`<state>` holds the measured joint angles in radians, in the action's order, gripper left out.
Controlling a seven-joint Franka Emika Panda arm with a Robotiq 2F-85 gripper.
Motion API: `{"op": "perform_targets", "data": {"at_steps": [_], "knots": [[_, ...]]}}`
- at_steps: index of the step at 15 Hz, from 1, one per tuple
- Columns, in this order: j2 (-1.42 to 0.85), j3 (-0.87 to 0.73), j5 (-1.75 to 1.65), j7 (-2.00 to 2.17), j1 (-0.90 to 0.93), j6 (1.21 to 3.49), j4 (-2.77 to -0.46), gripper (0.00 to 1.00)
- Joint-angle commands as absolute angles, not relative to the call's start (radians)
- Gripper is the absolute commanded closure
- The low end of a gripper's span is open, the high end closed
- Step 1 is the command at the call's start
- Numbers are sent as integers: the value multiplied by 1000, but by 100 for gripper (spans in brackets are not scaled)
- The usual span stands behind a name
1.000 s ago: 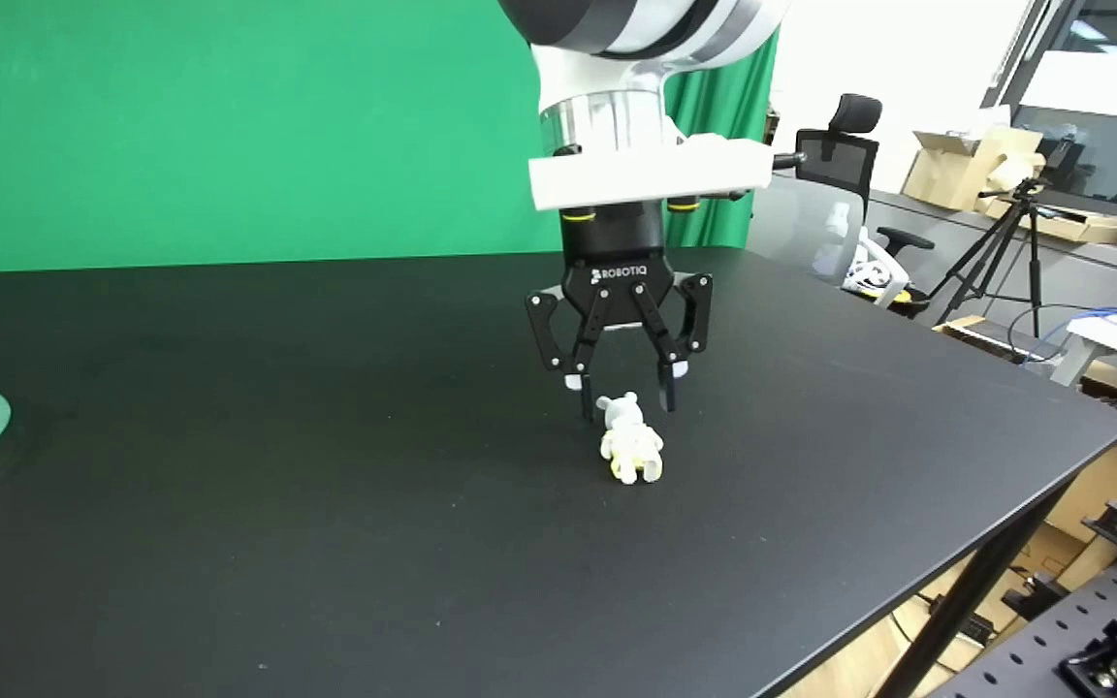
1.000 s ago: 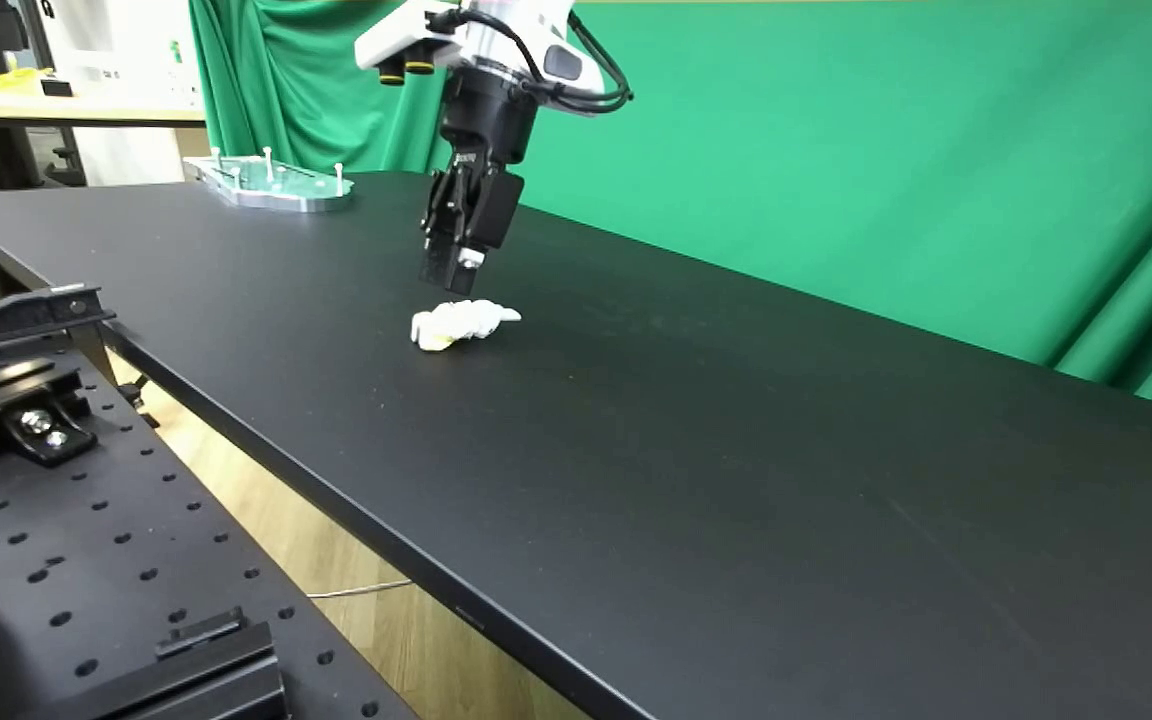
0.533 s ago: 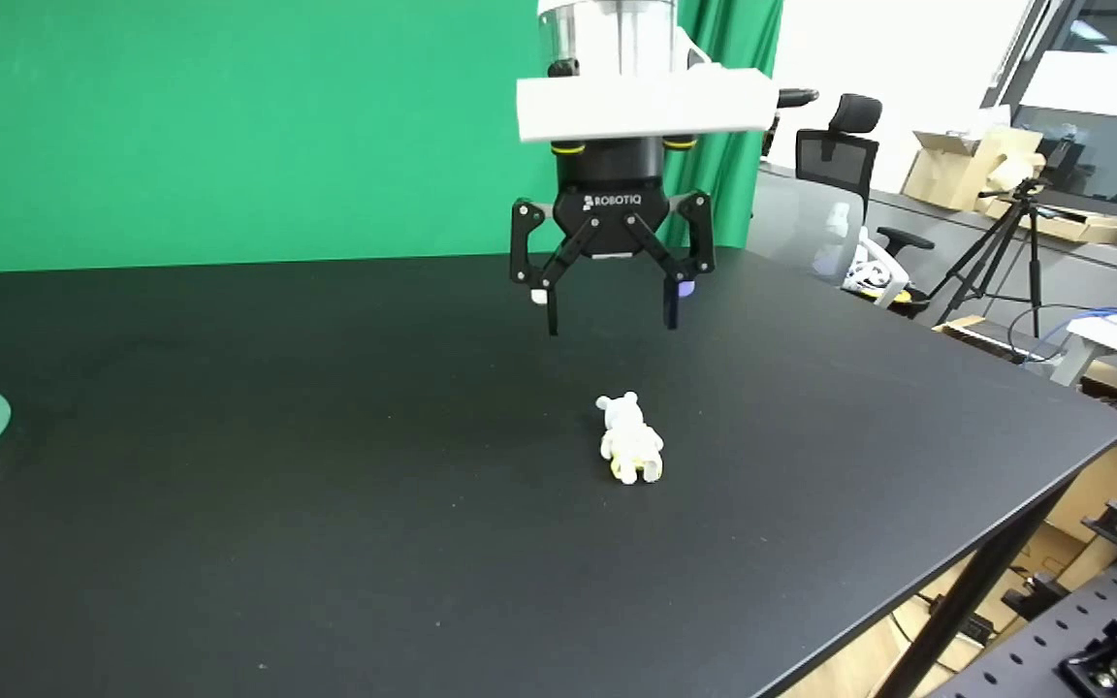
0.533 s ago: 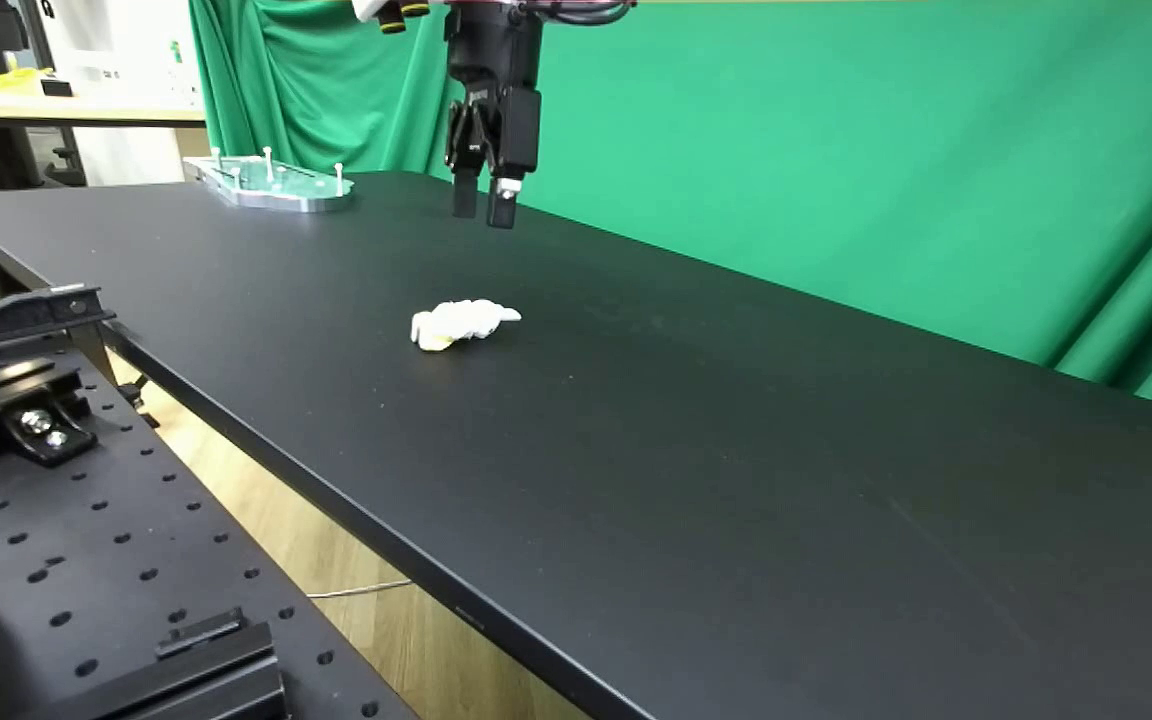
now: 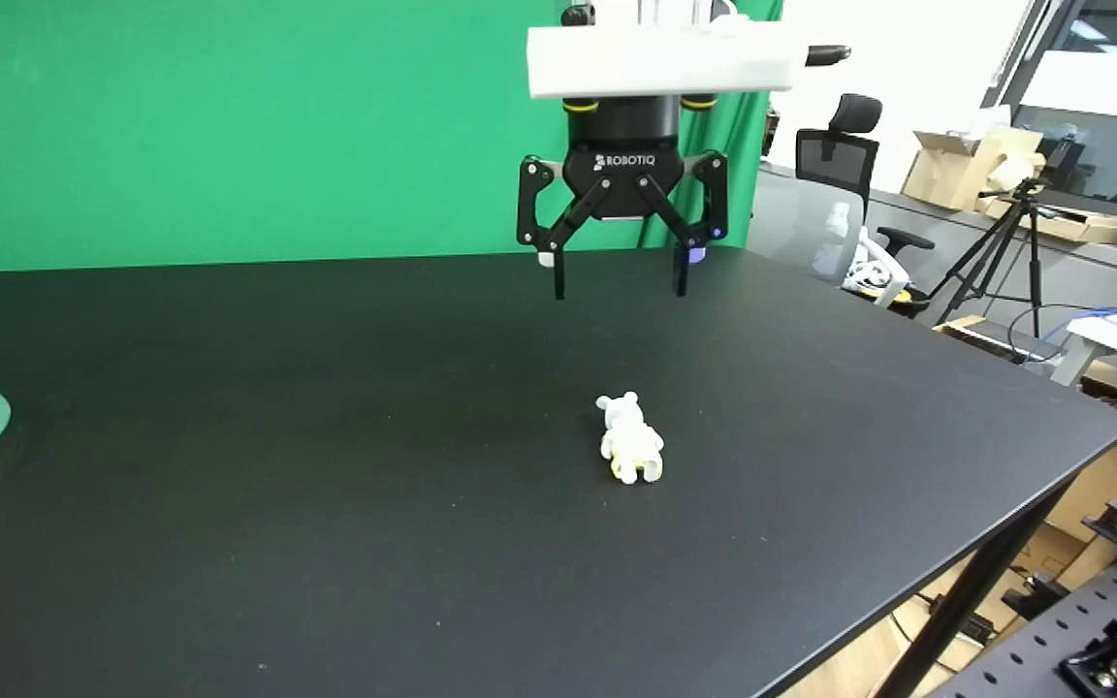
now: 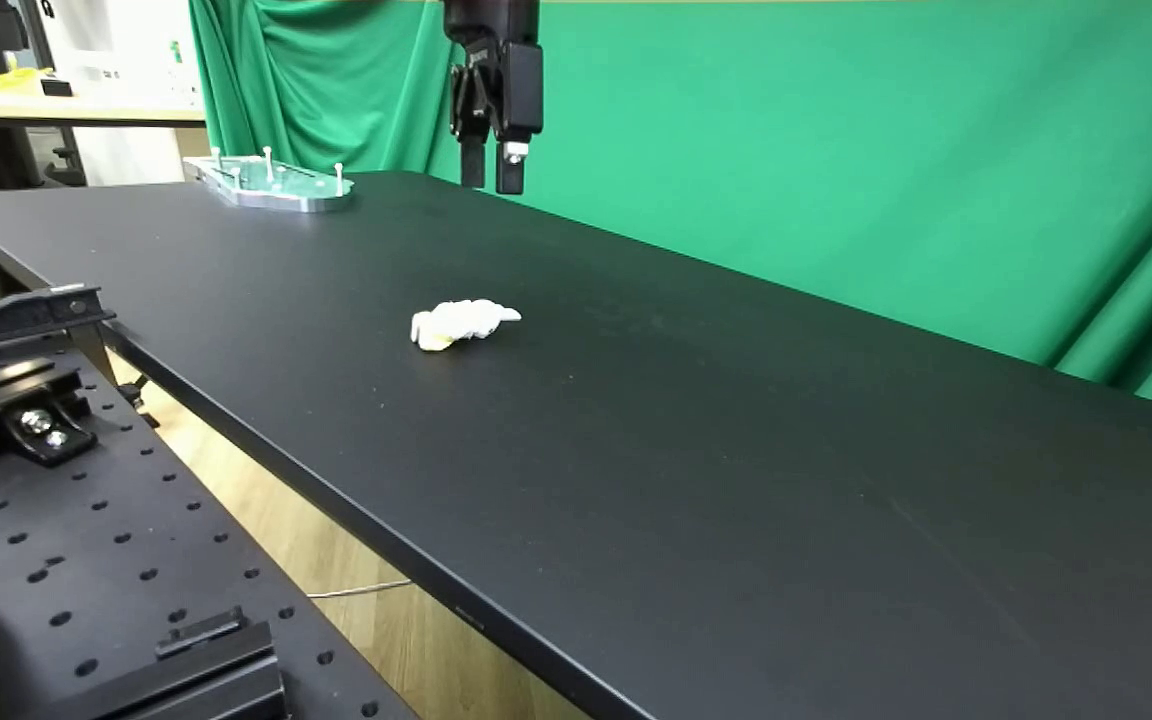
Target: Move the white object forward.
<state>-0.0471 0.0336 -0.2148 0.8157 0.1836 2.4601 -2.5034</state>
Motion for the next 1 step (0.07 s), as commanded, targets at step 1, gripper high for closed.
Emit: {"op": "perform_targets", "data": {"at_steps": [1], "knots": [[-50,55,-215,815,162,2458,-2503,0]]}}
